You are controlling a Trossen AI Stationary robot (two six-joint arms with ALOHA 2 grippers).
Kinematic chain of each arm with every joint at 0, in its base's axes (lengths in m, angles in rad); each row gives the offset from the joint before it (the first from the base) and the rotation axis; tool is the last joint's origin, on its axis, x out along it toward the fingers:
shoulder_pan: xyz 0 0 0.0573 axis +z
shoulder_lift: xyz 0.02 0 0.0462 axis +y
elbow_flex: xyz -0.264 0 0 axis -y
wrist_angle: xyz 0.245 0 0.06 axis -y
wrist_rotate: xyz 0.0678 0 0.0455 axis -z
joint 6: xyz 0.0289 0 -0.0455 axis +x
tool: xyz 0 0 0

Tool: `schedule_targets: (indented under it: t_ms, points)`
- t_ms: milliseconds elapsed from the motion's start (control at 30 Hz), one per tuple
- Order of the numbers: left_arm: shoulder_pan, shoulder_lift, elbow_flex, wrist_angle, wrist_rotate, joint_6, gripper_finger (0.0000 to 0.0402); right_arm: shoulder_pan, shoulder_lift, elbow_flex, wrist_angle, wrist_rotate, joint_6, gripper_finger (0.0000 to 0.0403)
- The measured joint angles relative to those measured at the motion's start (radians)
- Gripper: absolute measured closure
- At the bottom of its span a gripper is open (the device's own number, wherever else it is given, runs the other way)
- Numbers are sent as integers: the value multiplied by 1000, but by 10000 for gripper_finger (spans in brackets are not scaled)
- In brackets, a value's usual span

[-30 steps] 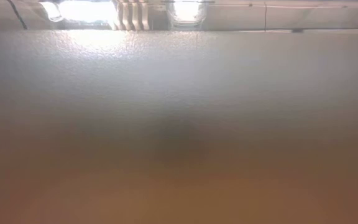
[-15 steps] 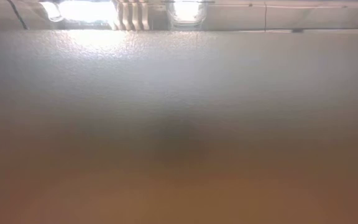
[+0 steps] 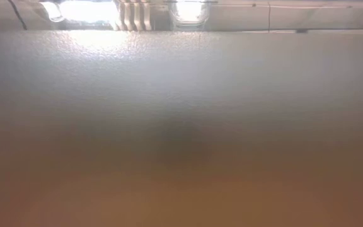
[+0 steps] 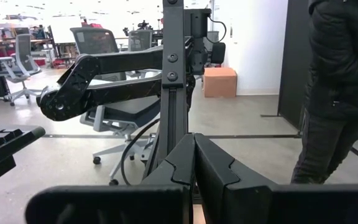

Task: Pick & Place Food Item
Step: Put the yellow water bottle into the transparent bin

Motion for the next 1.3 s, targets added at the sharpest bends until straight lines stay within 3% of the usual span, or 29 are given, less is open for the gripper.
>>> schedule_targets:
  t_ms: [400,900,1300]
  points:
    - [0,0,140,-42,-17,-140,397,0,0,0,0,0,0,395]
    - [1,0,405,-154,-224,-311,397,0,0,0,0,0,0,395]
    - [1,0,618,-337,-297,-426,397,0,0,0,0,0,0,395]
